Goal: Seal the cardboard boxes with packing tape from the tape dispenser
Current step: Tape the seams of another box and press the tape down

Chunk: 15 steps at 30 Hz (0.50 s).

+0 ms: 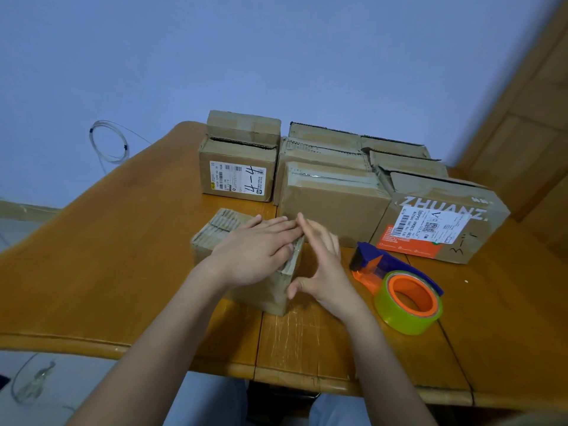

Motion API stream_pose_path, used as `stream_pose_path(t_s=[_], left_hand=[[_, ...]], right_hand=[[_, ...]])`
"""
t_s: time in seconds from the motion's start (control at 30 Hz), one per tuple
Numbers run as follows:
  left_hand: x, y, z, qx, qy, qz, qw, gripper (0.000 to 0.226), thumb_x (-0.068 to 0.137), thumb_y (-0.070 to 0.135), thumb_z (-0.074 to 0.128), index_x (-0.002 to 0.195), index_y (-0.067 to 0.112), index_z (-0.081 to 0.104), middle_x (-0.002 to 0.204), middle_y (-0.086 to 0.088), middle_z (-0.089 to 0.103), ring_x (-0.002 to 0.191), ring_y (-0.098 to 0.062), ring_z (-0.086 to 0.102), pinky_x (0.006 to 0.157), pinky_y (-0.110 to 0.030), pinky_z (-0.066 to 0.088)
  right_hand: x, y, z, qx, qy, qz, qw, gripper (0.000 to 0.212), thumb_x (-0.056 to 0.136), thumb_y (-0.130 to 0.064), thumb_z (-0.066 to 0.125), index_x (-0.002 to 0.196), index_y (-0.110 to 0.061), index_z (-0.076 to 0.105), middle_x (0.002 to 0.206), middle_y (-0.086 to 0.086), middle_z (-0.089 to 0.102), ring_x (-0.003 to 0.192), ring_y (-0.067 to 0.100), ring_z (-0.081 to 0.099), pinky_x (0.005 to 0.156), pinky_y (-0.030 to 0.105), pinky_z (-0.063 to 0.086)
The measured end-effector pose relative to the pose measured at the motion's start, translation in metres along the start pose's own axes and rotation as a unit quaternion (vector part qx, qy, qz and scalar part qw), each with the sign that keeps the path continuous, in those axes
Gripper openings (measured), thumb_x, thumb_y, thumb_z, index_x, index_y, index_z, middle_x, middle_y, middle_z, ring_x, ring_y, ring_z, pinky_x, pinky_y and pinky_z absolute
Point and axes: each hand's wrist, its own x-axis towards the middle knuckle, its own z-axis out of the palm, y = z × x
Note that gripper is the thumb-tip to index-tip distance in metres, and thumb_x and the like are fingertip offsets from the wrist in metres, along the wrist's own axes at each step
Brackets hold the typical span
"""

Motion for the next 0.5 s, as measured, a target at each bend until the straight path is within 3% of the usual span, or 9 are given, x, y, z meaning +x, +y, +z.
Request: stream_pose_path(t_s=[0.1, 0.17, 0.23, 0.37, 0.43, 0.5], left_hand=[[0.001, -0.003, 0.002, 0.0, 0.002, 0.012, 1.0, 0.048, 0.104, 0.037, 0.019, 0.152, 0.03, 0.015, 0.16, 0.011, 0.009, 0.146, -0.002, 0.002, 0.117, -0.029, -0.005], [0.003, -0.005, 0.003, -0.022, 0.007, 0.036, 0.999, 0.055, 0.097, 0.044, 0.018, 0.15, 0.032, 0.02, 0.158, 0.013, 0.013, 0.145, -0.001, 0.006, 0.117, -0.03, -0.002], [0.002, -0.008, -0.001, -0.1, 0.022, 0.058, 0.993, 0.057, 0.088, 0.042, 0.029, 0.145, 0.035, 0.036, 0.155, 0.015, 0.026, 0.142, 0.002, 0.017, 0.119, -0.033, 0.006], [-0.006, -0.015, -0.004, -0.231, 0.141, 0.095, 0.958, 0.038, 0.078, 0.034, 0.052, 0.11, 0.029, 0.072, 0.136, 0.008, 0.056, 0.128, 0.003, 0.044, 0.117, -0.026, 0.02], [-0.012, -0.015, -0.005, -0.213, 0.217, 0.066, 0.95, 0.04, 0.077, 0.04, 0.047, 0.105, 0.028, 0.074, 0.13, 0.007, 0.061, 0.124, 0.003, 0.047, 0.113, -0.022, 0.025], [-0.018, -0.014, -0.004, -0.156, 0.277, 0.006, 0.948, 0.051, 0.078, 0.046, 0.038, 0.11, 0.025, 0.072, 0.13, 0.005, 0.061, 0.124, -0.003, 0.046, 0.108, -0.031, 0.033]], right_hand=[[-0.002, 0.001, -0.003, -0.024, 0.01, -0.01, 1.0, 0.098, 0.062, -0.079, 0.055, 0.144, -0.037, 0.022, 0.135, -0.032, 0.025, 0.133, -0.001, 0.021, 0.117, 0.057, 0.0], [-0.002, 0.002, -0.012, -0.037, 0.031, -0.01, 0.999, 0.082, 0.071, -0.067, 0.055, 0.143, -0.037, 0.027, 0.132, -0.031, 0.033, 0.132, -0.002, 0.026, 0.116, 0.058, 0.003], [0.0, 0.0, -0.021, -0.048, 0.043, -0.021, 0.998, 0.079, 0.075, -0.069, 0.052, 0.143, -0.036, 0.029, 0.131, -0.025, 0.039, 0.131, 0.0, 0.028, 0.116, 0.057, 0.008], [0.003, -0.014, -0.026, -0.054, 0.02, -0.054, 0.997, 0.087, 0.073, -0.081, 0.041, 0.145, -0.034, 0.027, 0.144, -0.015, 0.034, 0.137, -0.001, 0.02, 0.115, 0.048, 0.025], [0.004, -0.017, -0.026, -0.076, -0.004, -0.065, 0.995, 0.09, 0.072, -0.085, 0.035, 0.146, -0.036, 0.023, 0.152, -0.011, 0.029, 0.142, 0.004, 0.014, 0.115, 0.05, 0.025], [0.006, -0.017, -0.027, -0.096, -0.031, -0.07, 0.992, 0.09, 0.073, -0.086, 0.03, 0.147, -0.037, 0.019, 0.156, -0.011, 0.023, 0.144, 0.005, 0.009, 0.116, 0.051, 0.022]])
